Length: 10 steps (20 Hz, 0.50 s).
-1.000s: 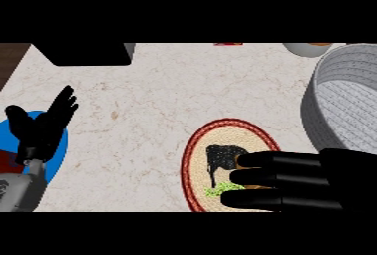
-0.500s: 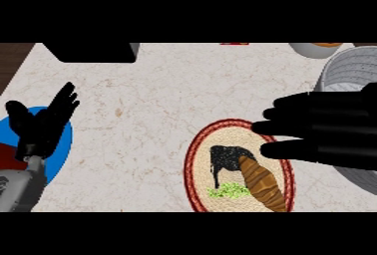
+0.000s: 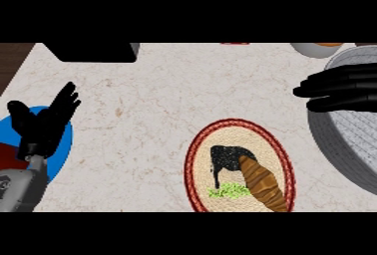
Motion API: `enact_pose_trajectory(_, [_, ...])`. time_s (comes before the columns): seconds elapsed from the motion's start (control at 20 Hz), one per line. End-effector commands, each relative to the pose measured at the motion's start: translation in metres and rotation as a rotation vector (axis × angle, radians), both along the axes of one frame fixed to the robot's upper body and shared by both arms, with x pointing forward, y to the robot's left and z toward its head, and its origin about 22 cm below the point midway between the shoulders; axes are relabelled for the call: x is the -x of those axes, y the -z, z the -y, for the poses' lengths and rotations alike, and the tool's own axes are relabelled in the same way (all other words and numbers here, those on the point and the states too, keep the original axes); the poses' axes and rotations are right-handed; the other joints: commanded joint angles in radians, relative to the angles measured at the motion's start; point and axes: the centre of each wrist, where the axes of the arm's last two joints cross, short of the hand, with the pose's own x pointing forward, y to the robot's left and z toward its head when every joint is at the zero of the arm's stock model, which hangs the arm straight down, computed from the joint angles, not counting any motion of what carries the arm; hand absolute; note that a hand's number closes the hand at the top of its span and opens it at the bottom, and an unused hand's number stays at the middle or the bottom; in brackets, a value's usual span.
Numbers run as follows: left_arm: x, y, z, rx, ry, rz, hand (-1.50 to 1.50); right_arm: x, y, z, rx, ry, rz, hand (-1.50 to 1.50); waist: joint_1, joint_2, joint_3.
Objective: Pick the croissant from the placemat and place it in the basket
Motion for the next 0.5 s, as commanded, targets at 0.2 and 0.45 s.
enact_pose_trajectory(0.2, [-0.002, -0.002, 0.004, 0.007, -0.003, -0.006, 0.00, -0.017, 0.051, 0.027, -0.106, -0.060, -0.129, -1.50, 0.003, 0.003, 0.002])
enact_pose_trajectory(0.45, [0.009, 0.012, -0.008, 0.007, -0.010, 0.008, 0.00, -0.003, 0.103, 0.020, -0.126, -0.060, -0.126, -1.50, 0.000, 0.002, 0.002])
